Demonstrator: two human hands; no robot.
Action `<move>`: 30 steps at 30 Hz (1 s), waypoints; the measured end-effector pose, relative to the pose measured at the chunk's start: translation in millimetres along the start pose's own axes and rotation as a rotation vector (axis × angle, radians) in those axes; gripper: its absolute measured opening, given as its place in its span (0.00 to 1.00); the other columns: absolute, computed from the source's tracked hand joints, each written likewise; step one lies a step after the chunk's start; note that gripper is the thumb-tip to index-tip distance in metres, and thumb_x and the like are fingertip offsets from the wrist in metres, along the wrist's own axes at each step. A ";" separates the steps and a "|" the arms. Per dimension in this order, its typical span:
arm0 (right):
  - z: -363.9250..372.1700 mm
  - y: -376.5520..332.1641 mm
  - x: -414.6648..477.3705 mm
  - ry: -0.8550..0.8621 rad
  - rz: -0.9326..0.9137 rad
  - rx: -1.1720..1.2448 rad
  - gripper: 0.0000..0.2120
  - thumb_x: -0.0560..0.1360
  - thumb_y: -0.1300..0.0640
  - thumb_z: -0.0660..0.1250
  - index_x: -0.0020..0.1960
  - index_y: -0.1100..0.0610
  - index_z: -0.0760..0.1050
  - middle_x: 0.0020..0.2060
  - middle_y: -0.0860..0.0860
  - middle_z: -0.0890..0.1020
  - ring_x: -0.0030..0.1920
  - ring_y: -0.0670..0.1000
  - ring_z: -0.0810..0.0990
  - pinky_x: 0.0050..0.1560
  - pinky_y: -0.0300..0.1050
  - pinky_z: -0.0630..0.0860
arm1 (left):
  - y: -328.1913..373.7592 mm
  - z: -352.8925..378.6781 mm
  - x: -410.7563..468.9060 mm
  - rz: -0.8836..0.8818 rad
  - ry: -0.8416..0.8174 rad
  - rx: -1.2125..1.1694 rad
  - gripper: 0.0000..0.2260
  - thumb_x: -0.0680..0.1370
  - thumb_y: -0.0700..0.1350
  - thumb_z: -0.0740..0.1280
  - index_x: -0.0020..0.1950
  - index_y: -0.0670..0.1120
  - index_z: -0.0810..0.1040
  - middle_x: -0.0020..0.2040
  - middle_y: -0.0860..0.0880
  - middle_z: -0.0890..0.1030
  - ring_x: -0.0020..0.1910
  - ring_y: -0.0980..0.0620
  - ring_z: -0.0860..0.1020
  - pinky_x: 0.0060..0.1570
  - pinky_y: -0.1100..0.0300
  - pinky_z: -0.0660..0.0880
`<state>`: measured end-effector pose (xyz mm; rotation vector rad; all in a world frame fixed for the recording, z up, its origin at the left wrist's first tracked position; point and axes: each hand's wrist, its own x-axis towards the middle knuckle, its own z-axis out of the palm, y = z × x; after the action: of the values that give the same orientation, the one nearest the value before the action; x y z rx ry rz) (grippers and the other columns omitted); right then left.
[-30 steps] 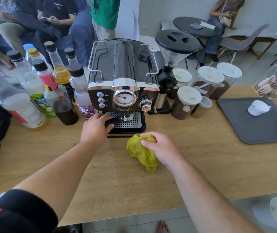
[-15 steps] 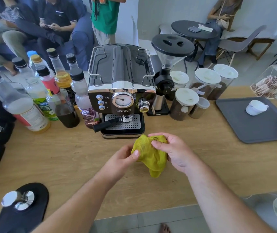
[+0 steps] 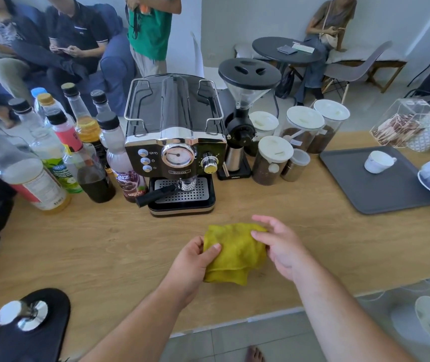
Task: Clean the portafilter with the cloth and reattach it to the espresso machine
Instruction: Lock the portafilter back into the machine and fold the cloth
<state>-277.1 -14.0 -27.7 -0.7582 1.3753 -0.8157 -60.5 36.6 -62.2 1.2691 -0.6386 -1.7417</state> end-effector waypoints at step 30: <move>-17.1 83.7 6.4 0.127 -0.263 -1.512 0.40 0.82 0.35 0.33 0.89 0.54 0.41 0.89 0.50 0.42 0.88 0.54 0.38 0.88 0.59 0.42 | -41.4 19.7 40.9 0.393 -0.104 1.822 0.31 0.86 0.62 0.45 0.87 0.52 0.44 0.87 0.55 0.43 0.86 0.52 0.40 0.84 0.46 0.38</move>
<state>-289.6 24.7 -103.1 -2.0726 1.9309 0.1742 -97.5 20.0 -108.4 1.8235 -2.5908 -0.5289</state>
